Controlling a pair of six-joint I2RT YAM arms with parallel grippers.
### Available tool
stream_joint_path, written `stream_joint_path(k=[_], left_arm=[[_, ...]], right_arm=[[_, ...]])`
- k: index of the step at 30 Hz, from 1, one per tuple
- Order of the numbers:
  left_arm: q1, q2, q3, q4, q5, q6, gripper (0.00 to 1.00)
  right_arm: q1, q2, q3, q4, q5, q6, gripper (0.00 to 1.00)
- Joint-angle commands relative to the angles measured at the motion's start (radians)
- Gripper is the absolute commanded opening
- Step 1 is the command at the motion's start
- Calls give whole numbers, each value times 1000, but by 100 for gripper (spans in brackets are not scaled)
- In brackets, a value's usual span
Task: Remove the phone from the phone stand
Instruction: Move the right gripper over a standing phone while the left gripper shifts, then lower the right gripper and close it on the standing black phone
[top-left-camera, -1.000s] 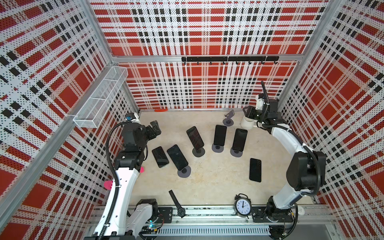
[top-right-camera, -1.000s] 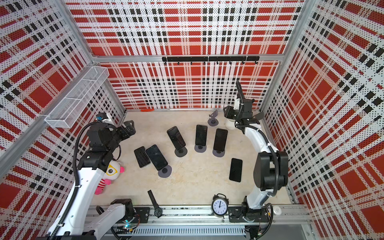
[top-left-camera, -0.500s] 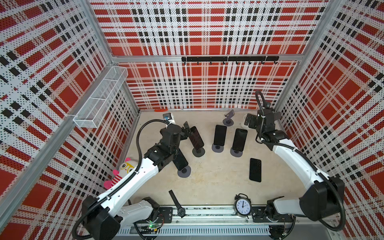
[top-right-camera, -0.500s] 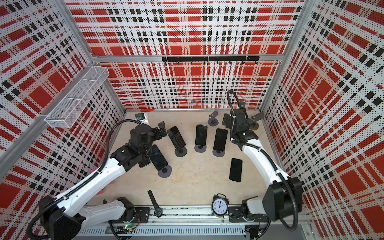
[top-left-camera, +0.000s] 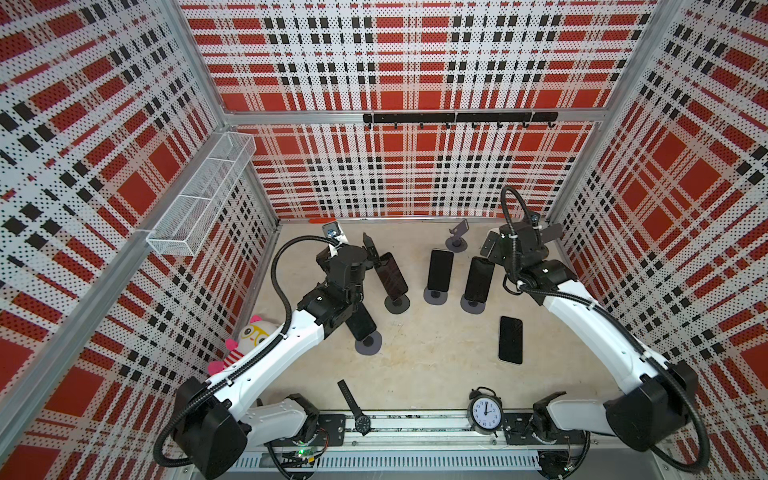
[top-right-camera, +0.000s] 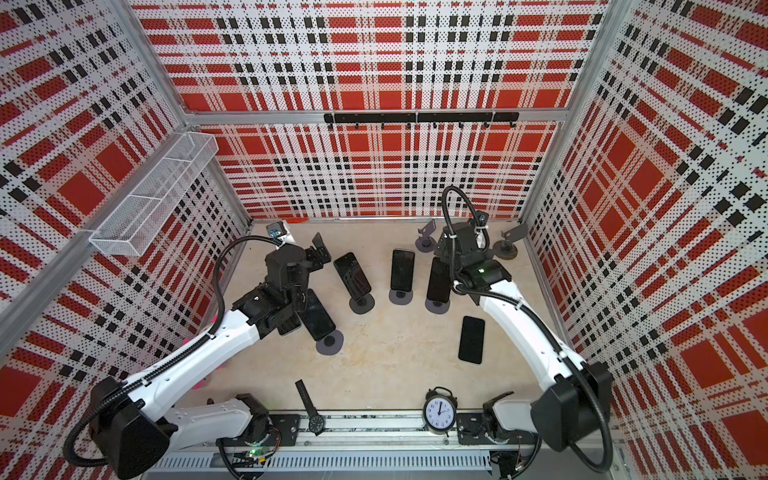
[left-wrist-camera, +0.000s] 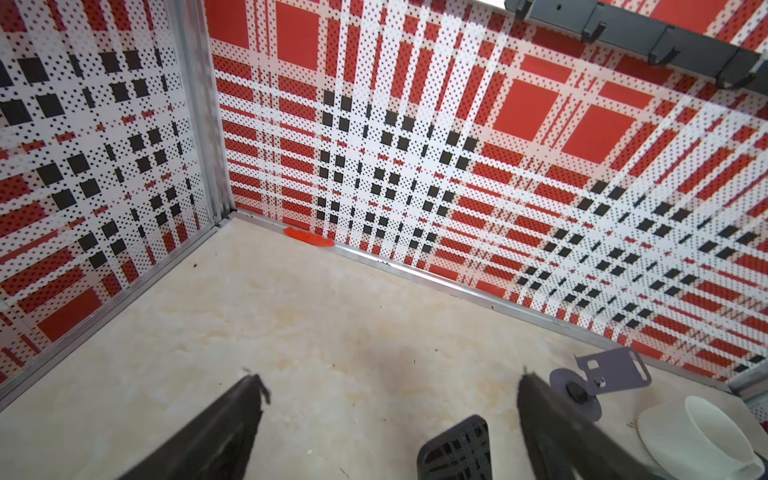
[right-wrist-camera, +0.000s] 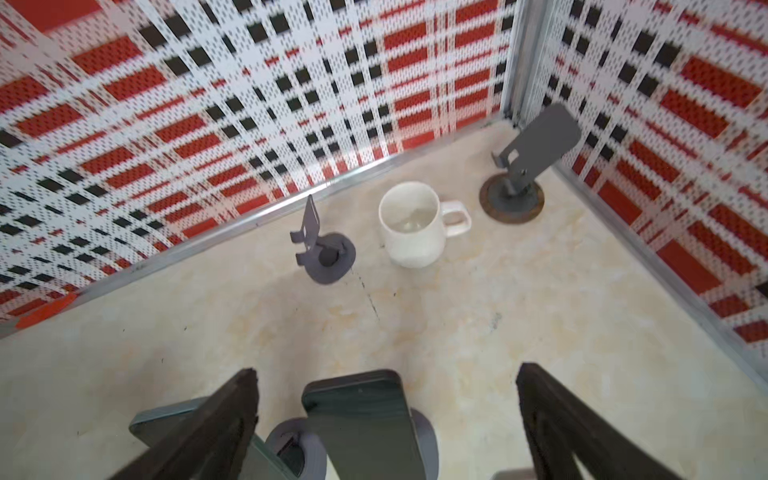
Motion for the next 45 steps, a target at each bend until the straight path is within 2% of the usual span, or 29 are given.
stream_joint_path(k=[1,6,9,13,16,20,31,37,45], left_arm=[[38,-25,-38,55,37,15,98],[61,-29,-57,49,53,13,98],[65,-21,-53,47,56,-2,98],[74,-14,-50,43,70,-15,98],[76,-13,-49,39,65,-12,98],[86,-17,-47,36,72,-19,98],[95,-13,-40,28,116,-37,98],[94,-6,-40,24,139,-54,98],[96,-5,-34,12,137,-59,98]], right_arm=[[31,77,54,-143,73,119,100],[50,153,86,-139,17,89,100],[48,188,101,-123,13,16,100],[31,209,129,-102,-56,-109,100],[29,214,128,-86,-121,-131,100],[17,228,124,-84,-108,-173,100],[-7,239,91,-91,-129,-172,100],[-8,241,69,-69,-135,-176,93],[-10,247,47,-52,-173,-182,90]])
